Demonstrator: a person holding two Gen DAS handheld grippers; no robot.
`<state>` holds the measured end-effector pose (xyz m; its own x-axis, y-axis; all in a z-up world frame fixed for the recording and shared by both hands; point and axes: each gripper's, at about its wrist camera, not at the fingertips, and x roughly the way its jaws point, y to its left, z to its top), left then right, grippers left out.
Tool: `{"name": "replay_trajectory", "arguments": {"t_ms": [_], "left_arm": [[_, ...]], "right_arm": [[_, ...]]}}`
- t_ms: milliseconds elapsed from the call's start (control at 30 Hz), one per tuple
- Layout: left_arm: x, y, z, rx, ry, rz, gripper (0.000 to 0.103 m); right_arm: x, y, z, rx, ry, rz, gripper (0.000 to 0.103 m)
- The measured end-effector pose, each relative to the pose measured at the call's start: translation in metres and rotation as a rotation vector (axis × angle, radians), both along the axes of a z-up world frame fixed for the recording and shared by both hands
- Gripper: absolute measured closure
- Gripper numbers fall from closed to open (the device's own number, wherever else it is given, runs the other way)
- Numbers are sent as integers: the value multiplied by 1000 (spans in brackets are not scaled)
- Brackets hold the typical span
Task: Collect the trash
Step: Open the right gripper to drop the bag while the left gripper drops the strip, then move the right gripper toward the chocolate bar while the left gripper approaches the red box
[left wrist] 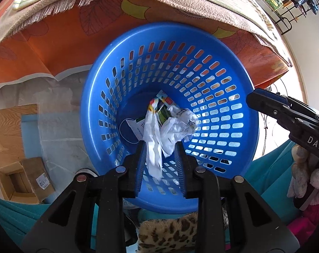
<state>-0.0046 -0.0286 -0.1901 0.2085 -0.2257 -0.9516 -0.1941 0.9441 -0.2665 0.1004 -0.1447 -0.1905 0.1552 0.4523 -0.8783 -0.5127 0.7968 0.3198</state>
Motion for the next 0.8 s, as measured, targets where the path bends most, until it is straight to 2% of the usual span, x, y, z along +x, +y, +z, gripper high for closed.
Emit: {"name": "replay_trajectory", "arguments": {"t_ms": [67, 167, 267, 367, 700, 800], "left_arm": [[1, 0, -1, -1, 3, 1, 74], [1, 1, 0, 2, -4, 4, 56], [2, 2, 1, 3, -10, 7, 54], [3, 2, 1, 7, -13, 11, 43], [6, 4, 6, 26, -25, 12, 42], [8, 5, 9, 29, -31, 13, 42]], "right_arm": [[0, 0, -1, -6, 3, -1, 67], [1, 1, -2, -17, 5, -5, 59], [1, 1, -2, -27, 0, -10, 56], [3, 1, -2, -40, -4, -20, 50], [4, 2, 0, -88, -17, -35, 46], [6, 3, 3, -92, -20, -40, 40]]}}
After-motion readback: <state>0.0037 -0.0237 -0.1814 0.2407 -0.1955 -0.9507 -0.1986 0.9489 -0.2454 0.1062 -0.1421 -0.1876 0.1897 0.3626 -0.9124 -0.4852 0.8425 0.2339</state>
